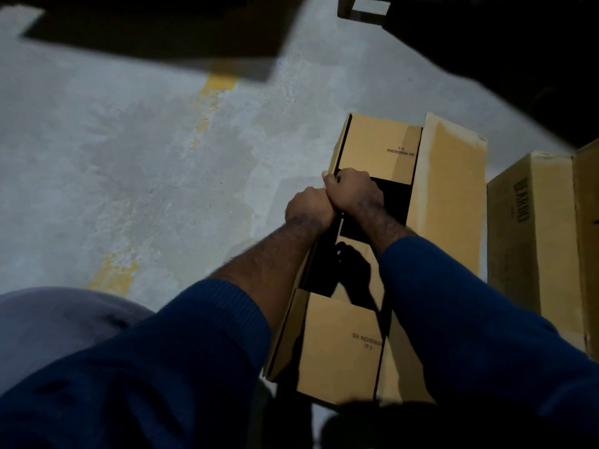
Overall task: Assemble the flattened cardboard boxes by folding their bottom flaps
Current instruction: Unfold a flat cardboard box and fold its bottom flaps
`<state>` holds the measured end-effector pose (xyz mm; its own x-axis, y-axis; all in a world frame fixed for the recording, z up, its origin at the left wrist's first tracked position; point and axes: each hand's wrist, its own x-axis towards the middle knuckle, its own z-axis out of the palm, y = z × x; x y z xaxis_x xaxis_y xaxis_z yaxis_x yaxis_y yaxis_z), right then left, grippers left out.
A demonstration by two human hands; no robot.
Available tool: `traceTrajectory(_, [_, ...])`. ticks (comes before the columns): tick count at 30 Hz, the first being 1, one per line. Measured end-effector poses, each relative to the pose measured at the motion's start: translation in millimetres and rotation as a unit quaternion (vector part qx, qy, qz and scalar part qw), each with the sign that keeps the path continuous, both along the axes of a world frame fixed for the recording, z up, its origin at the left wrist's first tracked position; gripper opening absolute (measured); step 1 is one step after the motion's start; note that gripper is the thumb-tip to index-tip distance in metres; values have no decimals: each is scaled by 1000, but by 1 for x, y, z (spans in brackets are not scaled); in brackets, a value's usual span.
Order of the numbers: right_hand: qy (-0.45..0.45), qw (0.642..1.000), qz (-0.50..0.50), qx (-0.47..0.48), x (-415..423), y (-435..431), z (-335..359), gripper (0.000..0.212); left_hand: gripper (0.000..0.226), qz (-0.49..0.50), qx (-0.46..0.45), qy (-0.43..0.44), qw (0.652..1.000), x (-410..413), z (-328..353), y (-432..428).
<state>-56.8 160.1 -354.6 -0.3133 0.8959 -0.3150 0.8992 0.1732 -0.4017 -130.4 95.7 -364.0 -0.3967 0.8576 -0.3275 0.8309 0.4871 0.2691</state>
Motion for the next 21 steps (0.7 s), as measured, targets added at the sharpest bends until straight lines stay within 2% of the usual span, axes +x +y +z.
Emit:
traceTrajectory(3, [36,999,-27,-1,10,-13,0,50,36,6,14,-17,1000,0,0,2])
traceTrajectory(9, [72,996,-57,-21,30,-48,14,38,36,0,-18,-24,1000,-16,6,-9])
traceTrajectory(14, [85,994,-36,-56,37,-85,27,28,41,15,-46,-15,999,-30,9,-45])
traceTrajectory(17, [111,992,-25,-51,40,-109,41,22,53,46,-55,-10,997,-29,17,-62])
traceTrajectory(19, [114,992,-17,-54,43,-124,51,20,65,66,-43,12,997,-22,25,-68])
traceTrajectory(21, [114,991,-17,-61,48,-137,61,17,62,66,1,37,997,-8,38,-72])
